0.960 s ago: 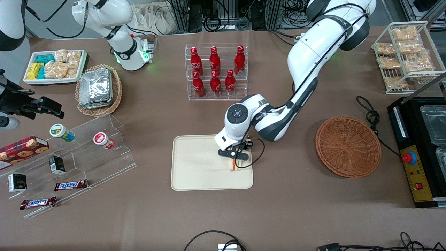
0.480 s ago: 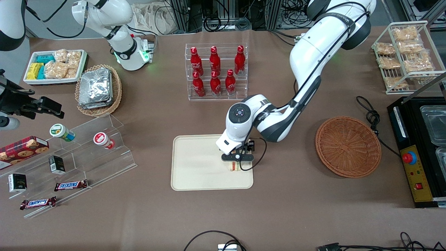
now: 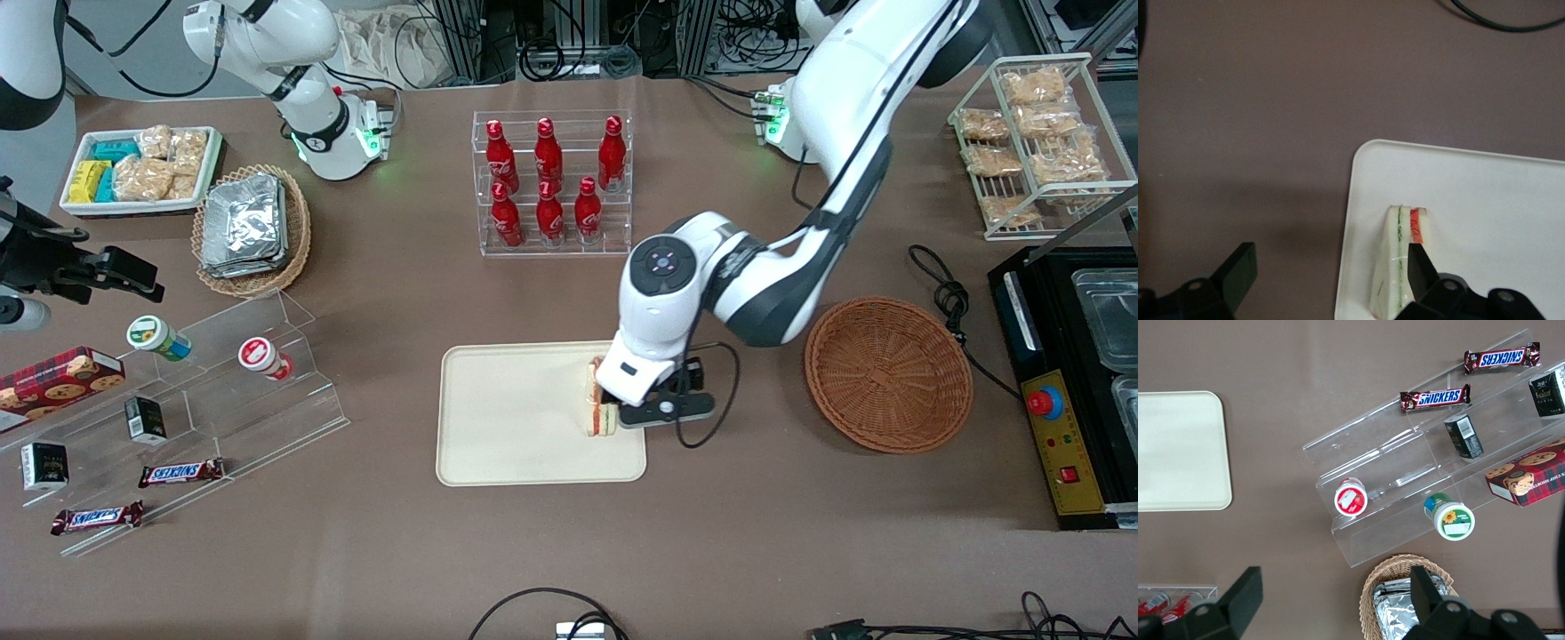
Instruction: Place sandwich from basket to tray
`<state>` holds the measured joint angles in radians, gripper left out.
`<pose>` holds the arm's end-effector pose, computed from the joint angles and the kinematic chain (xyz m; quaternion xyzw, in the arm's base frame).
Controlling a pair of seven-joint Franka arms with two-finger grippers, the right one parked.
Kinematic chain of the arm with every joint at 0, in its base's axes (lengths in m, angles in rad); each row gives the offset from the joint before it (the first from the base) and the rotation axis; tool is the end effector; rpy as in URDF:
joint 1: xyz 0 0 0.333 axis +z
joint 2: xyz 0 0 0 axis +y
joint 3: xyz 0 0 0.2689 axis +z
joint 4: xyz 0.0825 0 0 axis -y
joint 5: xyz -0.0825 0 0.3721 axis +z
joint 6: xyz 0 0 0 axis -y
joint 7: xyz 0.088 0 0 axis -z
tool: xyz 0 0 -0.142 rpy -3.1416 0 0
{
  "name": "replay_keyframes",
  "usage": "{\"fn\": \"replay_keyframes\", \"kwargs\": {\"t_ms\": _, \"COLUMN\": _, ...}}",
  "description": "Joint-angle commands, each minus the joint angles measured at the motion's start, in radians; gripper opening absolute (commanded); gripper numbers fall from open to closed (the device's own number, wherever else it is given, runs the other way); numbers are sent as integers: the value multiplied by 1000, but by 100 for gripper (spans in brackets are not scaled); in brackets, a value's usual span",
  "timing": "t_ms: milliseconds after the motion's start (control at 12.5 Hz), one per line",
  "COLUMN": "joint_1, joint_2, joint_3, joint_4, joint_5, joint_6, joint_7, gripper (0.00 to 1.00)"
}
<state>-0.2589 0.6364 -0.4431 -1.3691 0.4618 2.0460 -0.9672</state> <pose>0.5859 -0.3794 0.3121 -0.9918 -0.0815 -0.0964 0.0177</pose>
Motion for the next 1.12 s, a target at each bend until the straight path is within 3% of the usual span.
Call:
{"fn": "replay_keyframes", "kwargs": {"t_ms": 0, "joint_1": 26, "joint_2": -93, "joint_3": 1, "joint_4": -19, "joint_5": -23, "joint_6": -87, "joint_7": -18, "gripper": 100}}
{"fn": "replay_keyframes", "kwargs": {"t_ms": 320, "joint_1": 104, "joint_2": -176, "joint_3": -2, "joint_4": -19, "joint_5": -34, "joint_6": -174, "joint_7": 25, "gripper": 100}}
{"fn": "replay_keyframes", "kwargs": {"t_ms": 720, "joint_1": 200, "joint_2": -250, "joint_3": 0, "joint_4": -19, "joint_5": -153, "joint_6": -219, "joint_7": 175, "gripper": 100}}
{"fn": "replay_keyframes", "kwargs": {"t_ms": 1040, "joint_1": 236, "joint_2": -271, "joint_3": 0, "joint_4": -19, "joint_5": -169, "joint_6": -247, "joint_7": 197, "gripper": 100}}
